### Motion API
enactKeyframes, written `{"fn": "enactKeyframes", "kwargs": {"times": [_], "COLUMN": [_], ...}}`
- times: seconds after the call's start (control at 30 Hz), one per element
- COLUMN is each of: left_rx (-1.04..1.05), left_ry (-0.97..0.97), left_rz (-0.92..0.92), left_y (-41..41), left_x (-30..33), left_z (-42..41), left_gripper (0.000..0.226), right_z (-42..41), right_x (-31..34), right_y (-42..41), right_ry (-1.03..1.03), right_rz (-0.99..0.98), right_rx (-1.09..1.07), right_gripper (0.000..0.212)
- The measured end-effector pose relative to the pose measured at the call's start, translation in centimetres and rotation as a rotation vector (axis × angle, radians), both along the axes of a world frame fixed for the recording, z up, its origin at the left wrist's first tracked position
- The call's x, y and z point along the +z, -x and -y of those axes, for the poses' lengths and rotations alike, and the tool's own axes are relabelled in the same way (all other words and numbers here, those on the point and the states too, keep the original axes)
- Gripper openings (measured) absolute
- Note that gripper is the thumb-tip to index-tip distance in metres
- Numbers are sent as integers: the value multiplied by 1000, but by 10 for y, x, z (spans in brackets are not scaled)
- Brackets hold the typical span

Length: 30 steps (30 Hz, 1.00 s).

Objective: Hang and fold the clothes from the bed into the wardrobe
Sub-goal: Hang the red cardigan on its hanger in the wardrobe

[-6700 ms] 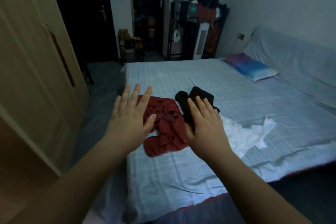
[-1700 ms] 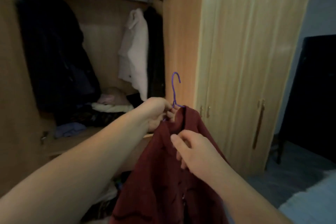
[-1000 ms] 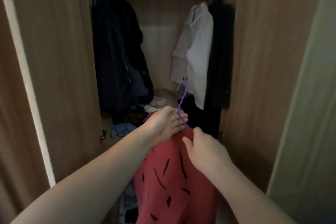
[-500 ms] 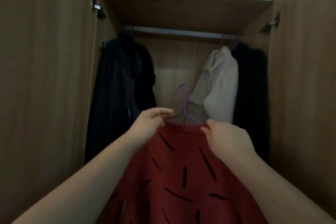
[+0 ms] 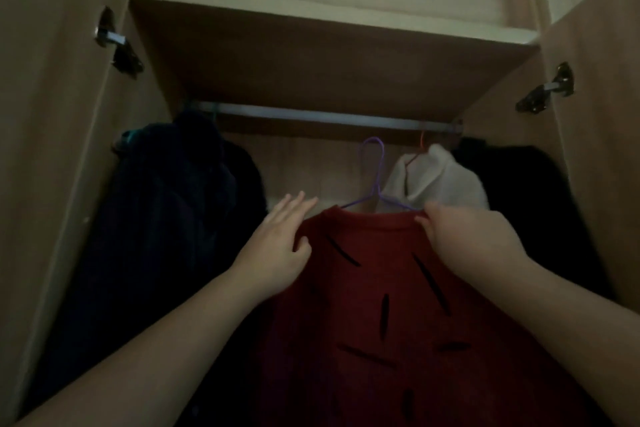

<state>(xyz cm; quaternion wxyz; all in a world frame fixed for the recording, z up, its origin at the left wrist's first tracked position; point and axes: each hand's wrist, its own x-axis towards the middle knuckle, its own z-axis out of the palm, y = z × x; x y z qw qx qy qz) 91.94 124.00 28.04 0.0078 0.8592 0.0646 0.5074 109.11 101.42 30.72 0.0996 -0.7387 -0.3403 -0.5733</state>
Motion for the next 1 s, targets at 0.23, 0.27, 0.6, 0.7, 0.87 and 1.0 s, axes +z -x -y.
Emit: {"fn": "enactKeyframes", "kwargs": {"times": [0.23,0.27,0.6,0.7,0.87,1.0], "left_rx": [222,257,314,308,311,291], "left_ry": [-210,-221,-299,-296,-315,-322], "left_rz": [88,114,217,241,284,254], "left_y": [-71,-80,-165,-181,-199,-212], "left_x": [78,85,135,147,146,138], "left_z": [-70,-75,-110,-119,-133,-136], "left_gripper": [64,63,62,63,63,64], "right_z": [-59,-63,-101,-110,-129,-132], "right_x": [67,77,180,191,189,192], "right_y": [-61,-71,-159,-183,-208,-206], "right_ry": [-57,-70,-100,-103,-58,-14], "right_rz": [87,96,158,113,59,30], "right_rx": [-99,-104,-220,-272,-361,-367], "right_gripper": [22,20,23,24,32,29]}}
